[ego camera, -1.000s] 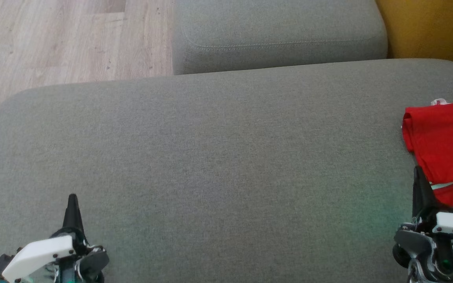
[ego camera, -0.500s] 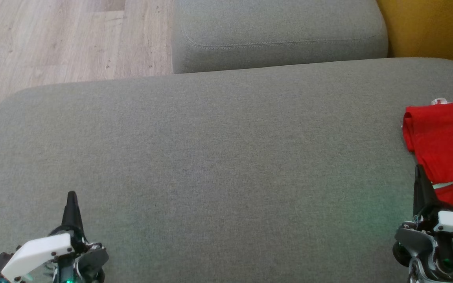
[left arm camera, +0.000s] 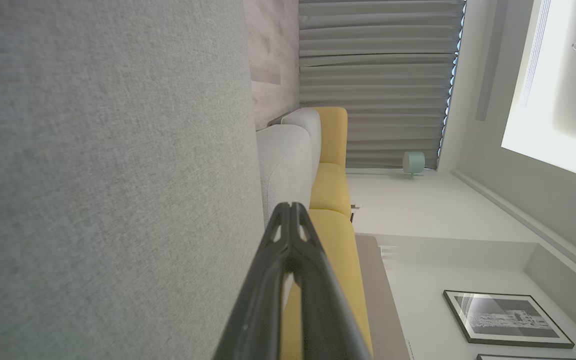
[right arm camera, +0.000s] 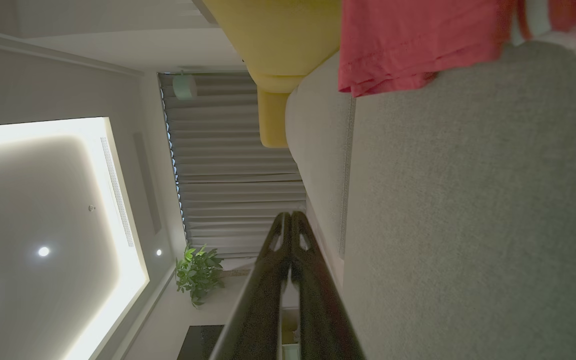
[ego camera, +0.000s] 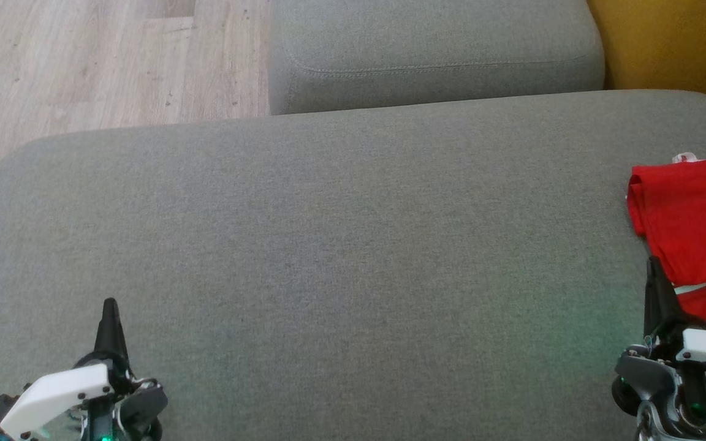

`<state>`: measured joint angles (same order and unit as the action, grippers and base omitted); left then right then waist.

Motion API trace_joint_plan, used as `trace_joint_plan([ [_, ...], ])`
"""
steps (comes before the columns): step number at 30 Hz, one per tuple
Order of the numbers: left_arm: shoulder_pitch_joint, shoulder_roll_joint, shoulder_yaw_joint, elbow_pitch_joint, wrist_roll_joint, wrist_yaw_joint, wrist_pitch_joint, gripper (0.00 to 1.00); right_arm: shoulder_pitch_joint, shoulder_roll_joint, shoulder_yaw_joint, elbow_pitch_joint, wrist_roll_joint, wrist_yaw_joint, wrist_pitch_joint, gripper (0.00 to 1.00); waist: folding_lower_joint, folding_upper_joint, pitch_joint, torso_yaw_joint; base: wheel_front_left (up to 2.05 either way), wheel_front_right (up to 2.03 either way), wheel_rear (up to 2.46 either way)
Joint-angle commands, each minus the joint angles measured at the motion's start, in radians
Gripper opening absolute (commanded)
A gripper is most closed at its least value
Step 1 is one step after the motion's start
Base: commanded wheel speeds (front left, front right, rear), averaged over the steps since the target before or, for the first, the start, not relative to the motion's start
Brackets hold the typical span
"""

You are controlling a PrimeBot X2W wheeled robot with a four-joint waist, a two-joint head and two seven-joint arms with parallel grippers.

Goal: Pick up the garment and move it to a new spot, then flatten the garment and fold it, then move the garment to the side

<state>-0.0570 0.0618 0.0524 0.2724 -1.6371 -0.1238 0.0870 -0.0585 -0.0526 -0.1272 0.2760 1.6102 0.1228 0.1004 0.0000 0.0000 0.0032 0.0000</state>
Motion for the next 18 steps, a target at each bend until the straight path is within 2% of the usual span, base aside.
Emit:
trace_joint_plan([
  [1,-0.049,0.007,0.035,-0.028,0.007,-0.007,0.005,0.0,-0.049,-0.003,0.02,-0.032,0.004,0.008,0.008,0.0,0.0,0.0,0.0,0.0,0.0,0.0,0.0],
  [18,-0.049,0.004,0.04,-0.028,0.011,-0.007,0.009,0.0,-0.049,-0.002,0.018,-0.032,0.002,0.008,0.009,0.0,0.0,0.0,0.0,0.0,0.0,0.0,0.0],
])
